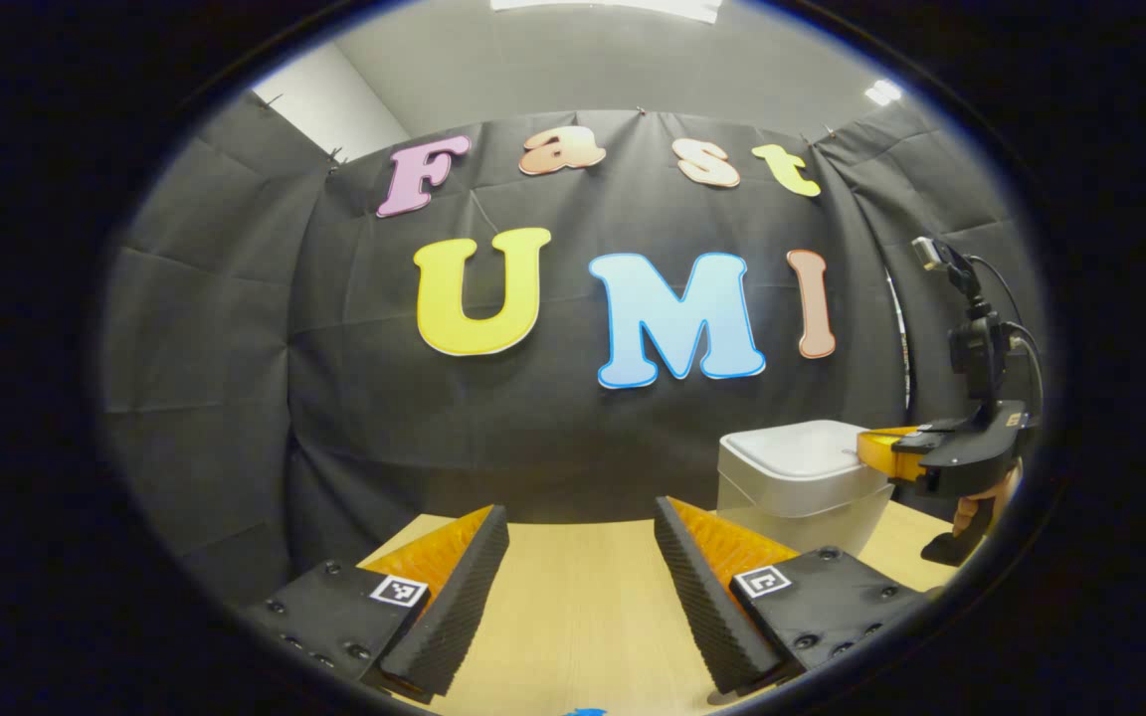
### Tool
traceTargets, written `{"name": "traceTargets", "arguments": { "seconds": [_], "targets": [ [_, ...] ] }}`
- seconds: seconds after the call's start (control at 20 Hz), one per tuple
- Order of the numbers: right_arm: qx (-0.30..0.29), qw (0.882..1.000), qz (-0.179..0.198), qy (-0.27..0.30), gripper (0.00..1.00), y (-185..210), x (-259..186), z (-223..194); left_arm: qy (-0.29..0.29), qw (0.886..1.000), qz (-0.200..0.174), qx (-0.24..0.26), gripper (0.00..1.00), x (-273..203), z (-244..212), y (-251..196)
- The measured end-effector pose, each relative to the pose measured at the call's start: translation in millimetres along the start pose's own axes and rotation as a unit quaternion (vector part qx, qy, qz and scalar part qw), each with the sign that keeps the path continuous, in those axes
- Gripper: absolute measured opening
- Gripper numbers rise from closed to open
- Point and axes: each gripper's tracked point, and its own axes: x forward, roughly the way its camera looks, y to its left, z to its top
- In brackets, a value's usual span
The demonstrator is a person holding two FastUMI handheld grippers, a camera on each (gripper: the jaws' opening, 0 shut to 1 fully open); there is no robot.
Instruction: Press the lid of the desktop garbage bin to open it, pick up the crumpled paper on the desktop and throw it into the bin, then pick up the pop can on the desktop and drop it into the bin, and finally close the garbage bin lid.
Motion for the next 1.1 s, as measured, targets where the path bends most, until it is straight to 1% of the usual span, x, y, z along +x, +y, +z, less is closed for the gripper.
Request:
{"name": "traceTargets", "arguments": {
  "seconds": [0.05,0.25,0.3,0.35,0.4,0.45,0.5,0.55,0.6,0.8,0.95,1.0,1.1],
  "targets": [
    [-0.001,1.0,-0.003,-0.003,0.01,0,1,5,-0.001,1.0,0.002,0.0,1.0,-1,1,1],
    [-0.002,0.999,-0.011,-0.042,0.01,-2,1,37,-0.006,1.0,0.017,0.001,1.0,-11,5,7],
    [-0.001,0.999,-0.012,-0.047,0.01,-3,1,42,-0.007,1.0,0.021,0.001,0.96,-14,6,9],
    [0.004,0.999,-0.013,-0.053,0.0,-3,2,45,-0.009,1.0,0.025,0.0,1.0,-17,7,11],
    [0.009,0.998,-0.015,-0.057,0.01,-4,1,49,-0.009,1.0,0.028,0.0,0.96,-20,8,12],
    [0.013,0.998,-0.015,-0.061,0.01,-4,0,52,-0.01,0.999,0.032,0.002,0.96,-22,9,14],
    [0.015,0.998,-0.017,-0.066,0.01,-5,-2,54,-0.012,0.999,0.036,0.003,0.96,-24,10,17],
    [0.015,0.997,-0.018,-0.07,0.01,-6,-4,56,-0.013,0.999,0.039,0.003,1.0,-25,11,19],
    [0.015,0.997,-0.018,-0.074,0.0,-6,-6,59,-0.013,0.999,0.042,0.003,0.96,-27,10,20],
    [0.016,0.997,-0.013,-0.074,0.0,-4,-14,58,-0.01,0.999,0.048,-0.004,0.96,-30,6,22],
    [0.012,0.998,-0.006,-0.068,0.0,-3,-22,52,-0.013,0.999,0.045,-0.003,0.96,-31,8,15],
    [0.01,0.998,-0.004,-0.067,0.01,-3,-26,50,-0.014,0.999,0.043,-0.004,1.0,-33,7,11],
    [0.007,0.998,-0.001,-0.066,0.0,-6,-34,48,-0.012,0.999,0.04,-0.009,1.0,-33,4,4]
  ]
}}
